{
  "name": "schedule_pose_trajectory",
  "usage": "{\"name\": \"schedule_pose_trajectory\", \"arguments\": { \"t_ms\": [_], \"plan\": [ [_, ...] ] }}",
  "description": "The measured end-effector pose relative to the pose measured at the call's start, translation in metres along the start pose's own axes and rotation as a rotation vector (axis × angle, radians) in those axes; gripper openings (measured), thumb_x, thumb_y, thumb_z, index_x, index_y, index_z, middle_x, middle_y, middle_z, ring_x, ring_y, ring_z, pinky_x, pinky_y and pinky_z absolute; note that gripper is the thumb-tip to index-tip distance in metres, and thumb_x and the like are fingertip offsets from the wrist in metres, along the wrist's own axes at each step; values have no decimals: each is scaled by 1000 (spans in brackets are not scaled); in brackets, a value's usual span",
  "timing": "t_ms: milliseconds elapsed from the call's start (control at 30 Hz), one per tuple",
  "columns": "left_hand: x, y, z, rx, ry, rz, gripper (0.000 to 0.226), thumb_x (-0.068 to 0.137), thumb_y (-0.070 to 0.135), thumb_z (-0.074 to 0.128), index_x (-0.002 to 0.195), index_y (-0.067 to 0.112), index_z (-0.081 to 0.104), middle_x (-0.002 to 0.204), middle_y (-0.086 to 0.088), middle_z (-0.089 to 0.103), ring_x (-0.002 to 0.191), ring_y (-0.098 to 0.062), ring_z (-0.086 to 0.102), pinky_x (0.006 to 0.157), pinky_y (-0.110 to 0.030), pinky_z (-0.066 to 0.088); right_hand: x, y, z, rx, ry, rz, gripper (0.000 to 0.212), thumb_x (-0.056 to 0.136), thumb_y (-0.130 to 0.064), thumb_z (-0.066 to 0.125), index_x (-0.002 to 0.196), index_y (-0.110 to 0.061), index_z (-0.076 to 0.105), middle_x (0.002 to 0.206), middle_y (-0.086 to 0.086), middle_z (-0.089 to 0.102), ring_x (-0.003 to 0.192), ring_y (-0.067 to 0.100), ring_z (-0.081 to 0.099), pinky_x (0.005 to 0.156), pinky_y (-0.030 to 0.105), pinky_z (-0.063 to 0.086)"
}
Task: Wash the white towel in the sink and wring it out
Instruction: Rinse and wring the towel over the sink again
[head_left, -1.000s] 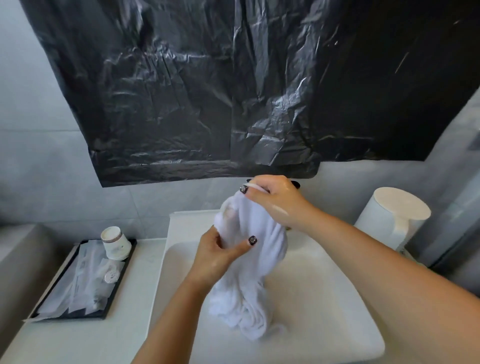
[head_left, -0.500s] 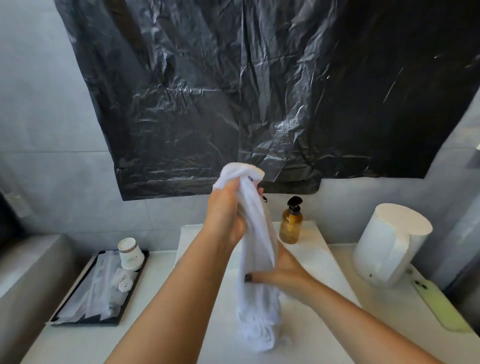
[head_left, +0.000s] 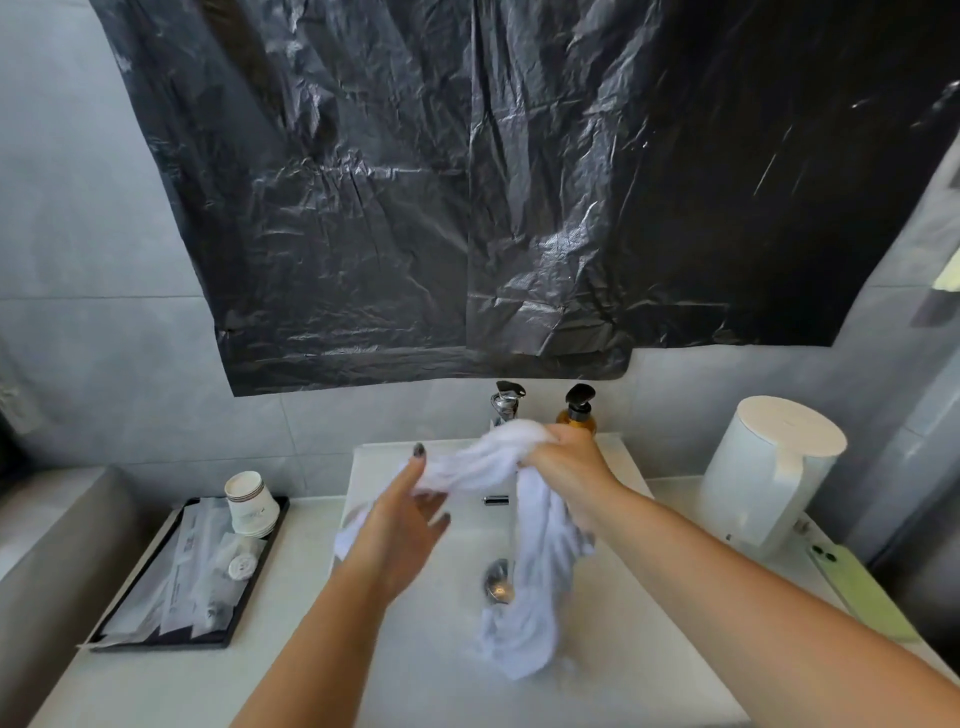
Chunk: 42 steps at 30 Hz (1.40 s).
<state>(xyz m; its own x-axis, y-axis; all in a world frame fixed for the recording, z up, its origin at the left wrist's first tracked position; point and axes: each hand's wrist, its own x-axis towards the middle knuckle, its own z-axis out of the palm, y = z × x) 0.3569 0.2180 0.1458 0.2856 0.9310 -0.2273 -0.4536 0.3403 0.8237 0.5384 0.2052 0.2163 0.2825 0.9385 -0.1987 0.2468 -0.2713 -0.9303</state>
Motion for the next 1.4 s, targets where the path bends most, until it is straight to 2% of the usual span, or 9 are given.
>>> {"name": "schedule_pose_trajectory", "arguments": {
  "t_ms": [100, 167, 300, 433, 600, 800, 1000, 1167, 1400],
  "plan": [
    [-12, -30, 14, 160, -213, -54, 93, 56, 60, 85, 132, 13, 58, 127, -6, 65, 121, -22, 57, 102, -42, 37, 0, -28, 16, 130, -5, 89, 26, 71, -12, 68, 93, -1, 64, 81, 12, 66, 86, 31, 69, 78, 36, 55],
    [-21, -39, 29, 340, -277, 2, 72, 65, 43, 84, 126, 12, 63, 120, -8, 71, 115, -28, 64, 104, -44, 47, -2, -39, 22, 180, -72, 121, 15, 80, -9, 66, 85, -3, 54, 84, 11, 62, 90, 27, 65, 88, 37, 55],
    [-20, -32, 41, 816, -102, 131, 26, 67, 28, 90, 87, 23, 74, 81, 11, 75, 76, -4, 68, 69, -18, 53, 9, -39, 11, 265, -82, 108, 16, 87, -3, 59, 77, -10, 50, 79, 6, 55, 78, 21, 55, 64, 27, 48],
    [-9, -8, 36, 759, 54, 266, 21, 63, 8, 83, 79, 14, 70, 71, 7, 68, 62, -5, 57, 56, -18, 45, 17, -1, -24, 399, -98, 268, 11, 87, 3, 52, 88, -6, 58, 88, 16, 62, 75, 25, 61, 60, 28, 50],
    [5, 20, 67, 902, 107, 368, 32, 57, 27, 83, 79, 15, 64, 67, 8, 61, 62, -9, 55, 57, -25, 47, 10, 47, -71, 272, -357, 562, 53, 82, -30, 73, 120, 3, 56, 112, 19, 68, 96, 35, 68, 86, 42, 58],
    [11, 38, 88, 538, -30, 333, 29, 50, 15, 73, 78, 14, 64, 69, 0, 62, 63, -16, 59, 53, -23, 46, 7, 55, -48, -214, -318, -54, 92, 66, -26, 90, 142, -31, 37, 138, -8, 46, 124, 13, 46, 92, 25, 42],
    [21, 35, 69, 552, -181, 316, 69, 50, 33, 73, 117, 21, 62, 121, -8, 62, 104, -19, 63, 78, -30, 52, 3, 14, 2, 124, -164, -297, 40, 75, 12, 69, 84, -26, 66, 81, -9, 68, 76, 1, 65, 65, 13, 53],
    [20, 7, 45, 436, -319, 178, 69, 67, 27, 84, 129, 13, 57, 123, -14, 67, 117, -32, 63, 102, -52, 48, 7, -11, 5, 517, -136, -143, 24, 57, -2, 62, 77, -12, 71, 77, 9, 70, 76, 23, 69, 69, 36, 56],
    [31, 6, 54, 571, -362, 68, 55, 59, 29, 88, 109, 13, 71, 103, -8, 75, 103, -25, 70, 92, -39, 55, 27, -19, -4, 755, -179, -63, 25, 59, -11, 61, 82, -2, 64, 78, 15, 62, 78, 27, 66, 72, 37, 55]
  ]
}}
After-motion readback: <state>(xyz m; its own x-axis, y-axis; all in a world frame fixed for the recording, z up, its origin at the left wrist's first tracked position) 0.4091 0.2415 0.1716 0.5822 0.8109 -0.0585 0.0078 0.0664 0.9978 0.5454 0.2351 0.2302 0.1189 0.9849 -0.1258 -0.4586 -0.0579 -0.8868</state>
